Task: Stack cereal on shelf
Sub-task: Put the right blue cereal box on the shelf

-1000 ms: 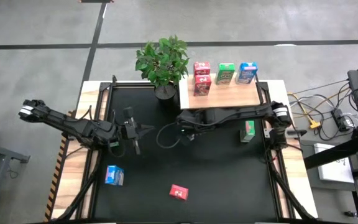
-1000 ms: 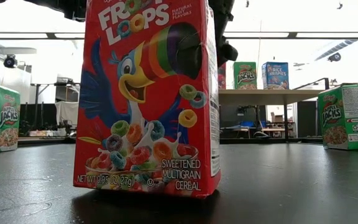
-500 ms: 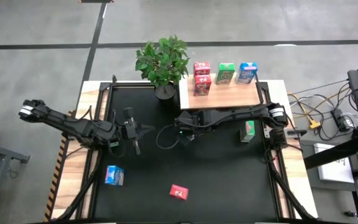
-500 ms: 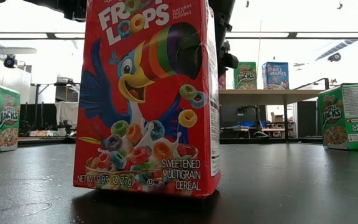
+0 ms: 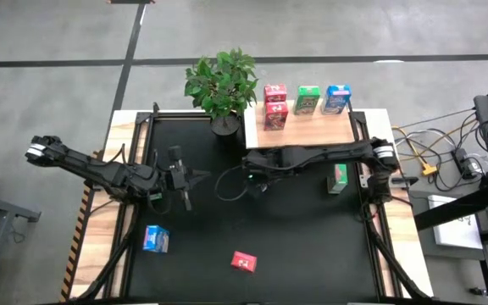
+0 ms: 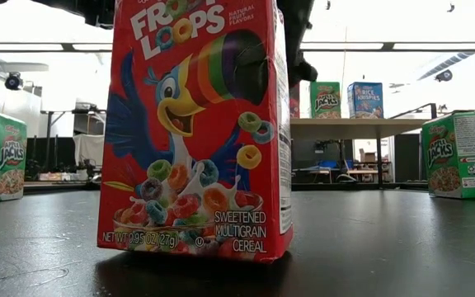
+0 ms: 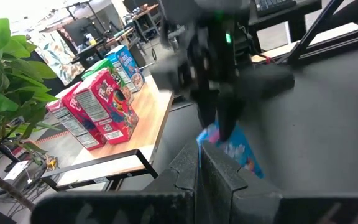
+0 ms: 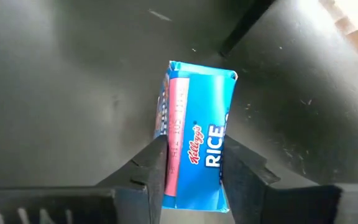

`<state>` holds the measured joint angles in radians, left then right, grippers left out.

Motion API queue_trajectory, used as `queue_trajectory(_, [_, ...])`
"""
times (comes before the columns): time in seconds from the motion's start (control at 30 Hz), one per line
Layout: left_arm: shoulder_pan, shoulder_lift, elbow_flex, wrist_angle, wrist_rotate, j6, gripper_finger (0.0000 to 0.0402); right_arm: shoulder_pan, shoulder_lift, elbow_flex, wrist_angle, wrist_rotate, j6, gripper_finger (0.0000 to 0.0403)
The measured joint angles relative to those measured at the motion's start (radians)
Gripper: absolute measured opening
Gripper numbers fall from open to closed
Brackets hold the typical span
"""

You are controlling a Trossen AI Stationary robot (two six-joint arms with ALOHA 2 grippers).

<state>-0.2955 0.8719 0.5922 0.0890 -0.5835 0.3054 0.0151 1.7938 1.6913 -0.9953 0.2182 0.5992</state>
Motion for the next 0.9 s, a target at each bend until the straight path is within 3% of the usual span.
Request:
queue_trajectory(0.13, [0.000,0.000,0.000,0.001,0.000,0.000,0.0000,0.000,-0.100,0.031,-0.080,-0.082,-0.050,0.0122])
queue_trajectory(0.23, [0.000,0.000,0.000,0.001,0.000,0.000,0.0000,-0.007,-0.182,0.084,-0.237,-0.079,-0.056,0.0121])
queue_trajectory(0.47, [0.000,0.001,0.000,0.016,0.000,0.000,0.0000,-0.071,-0.342,0.185,-0.580,0.217,0.049,0.0119])
queue_trajectory(0.67, [0.000,0.001,0.000,0.026,0.000,0.000,0.0000,-0.222,-0.453,0.125,-0.546,0.226,-0.083,0.0118])
queue_trajectory(0.9, [0.000,0.001,0.000,0.026,0.000,0.001,0.0000,-0.381,-0.467,0.021,-0.540,0.164,-0.314,0.0118])
